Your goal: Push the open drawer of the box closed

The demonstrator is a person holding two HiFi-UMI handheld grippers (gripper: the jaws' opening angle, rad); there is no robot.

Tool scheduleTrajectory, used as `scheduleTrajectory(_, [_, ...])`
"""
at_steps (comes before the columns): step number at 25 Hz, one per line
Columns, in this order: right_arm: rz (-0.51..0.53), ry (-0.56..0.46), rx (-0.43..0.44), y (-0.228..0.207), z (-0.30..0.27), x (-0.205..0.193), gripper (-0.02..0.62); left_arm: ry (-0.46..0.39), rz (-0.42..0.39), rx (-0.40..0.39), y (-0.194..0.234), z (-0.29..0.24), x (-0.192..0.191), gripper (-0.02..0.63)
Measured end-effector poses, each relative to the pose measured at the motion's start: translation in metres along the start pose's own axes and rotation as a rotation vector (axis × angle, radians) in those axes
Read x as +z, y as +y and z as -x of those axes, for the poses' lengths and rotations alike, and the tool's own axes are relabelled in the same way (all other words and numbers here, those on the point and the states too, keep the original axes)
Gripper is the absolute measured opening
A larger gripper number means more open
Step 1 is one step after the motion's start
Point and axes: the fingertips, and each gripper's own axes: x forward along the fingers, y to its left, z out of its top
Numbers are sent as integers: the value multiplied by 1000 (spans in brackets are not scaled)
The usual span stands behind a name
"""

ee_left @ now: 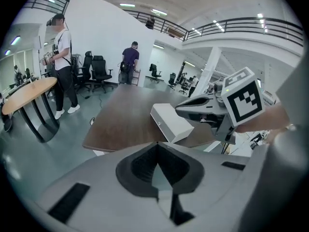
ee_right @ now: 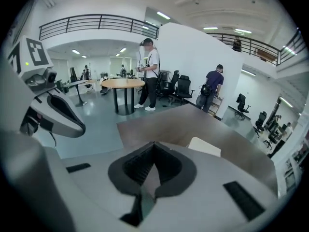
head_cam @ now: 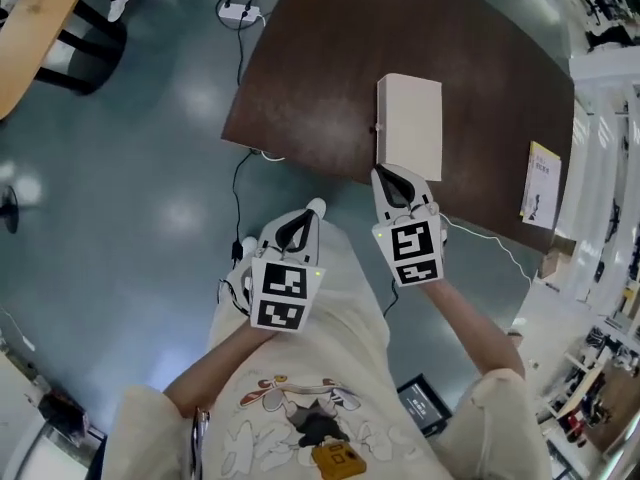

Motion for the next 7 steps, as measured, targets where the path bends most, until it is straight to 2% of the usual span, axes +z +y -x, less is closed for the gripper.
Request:
scheduleTrajectory(2, [-45,-15,-23,45,8,45,5,1,-24,-17,38,49,9,6])
scheduleTrajectory(7, [-143,-20,-65,195,35,204,5,11,-53,-55,159,227,40,5])
